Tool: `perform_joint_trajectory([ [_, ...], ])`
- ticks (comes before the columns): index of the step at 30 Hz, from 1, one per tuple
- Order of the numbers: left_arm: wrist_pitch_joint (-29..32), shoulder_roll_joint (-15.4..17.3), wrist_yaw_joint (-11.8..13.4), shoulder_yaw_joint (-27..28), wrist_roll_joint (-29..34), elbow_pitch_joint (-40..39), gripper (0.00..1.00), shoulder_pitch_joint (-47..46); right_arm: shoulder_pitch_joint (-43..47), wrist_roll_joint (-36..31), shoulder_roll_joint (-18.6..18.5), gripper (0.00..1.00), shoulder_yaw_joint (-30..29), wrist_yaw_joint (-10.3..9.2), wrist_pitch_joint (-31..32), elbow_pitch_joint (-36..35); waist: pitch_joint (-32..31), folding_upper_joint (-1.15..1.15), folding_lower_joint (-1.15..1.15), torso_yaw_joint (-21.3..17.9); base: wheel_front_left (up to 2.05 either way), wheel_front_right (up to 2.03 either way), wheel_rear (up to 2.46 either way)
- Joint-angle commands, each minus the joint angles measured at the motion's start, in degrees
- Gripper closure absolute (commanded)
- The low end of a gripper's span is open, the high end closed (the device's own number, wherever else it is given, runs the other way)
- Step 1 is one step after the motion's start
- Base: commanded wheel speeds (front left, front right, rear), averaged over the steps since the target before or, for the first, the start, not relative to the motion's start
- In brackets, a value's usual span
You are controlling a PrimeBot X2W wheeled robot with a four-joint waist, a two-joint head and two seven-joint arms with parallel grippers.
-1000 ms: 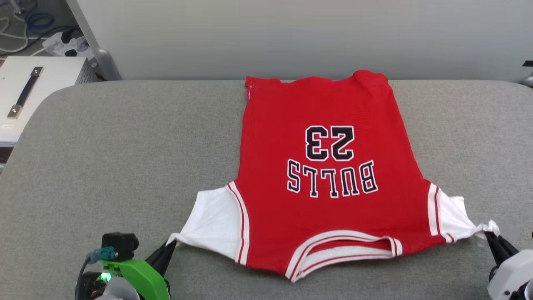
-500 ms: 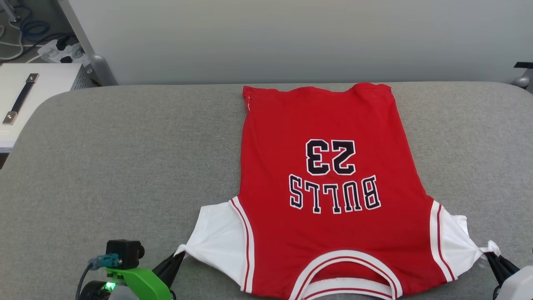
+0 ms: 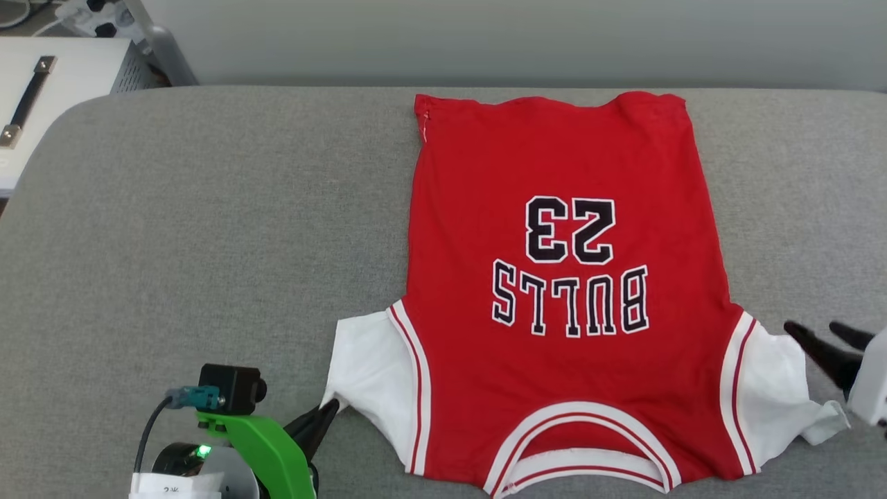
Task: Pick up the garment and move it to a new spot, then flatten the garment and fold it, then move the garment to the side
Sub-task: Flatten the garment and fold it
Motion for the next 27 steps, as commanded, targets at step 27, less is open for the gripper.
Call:
perform_joint_trajectory([
  [27,4.28,-2.38,2.29,-2.43,6.97,-15.90,1.00,-12.35,-63.39,-26.17,-0.79,0.00,-1.24,-0.05,29.31,24.23,31.99,0.00,0.00,17.59,0.00,0.00,0.00],
])
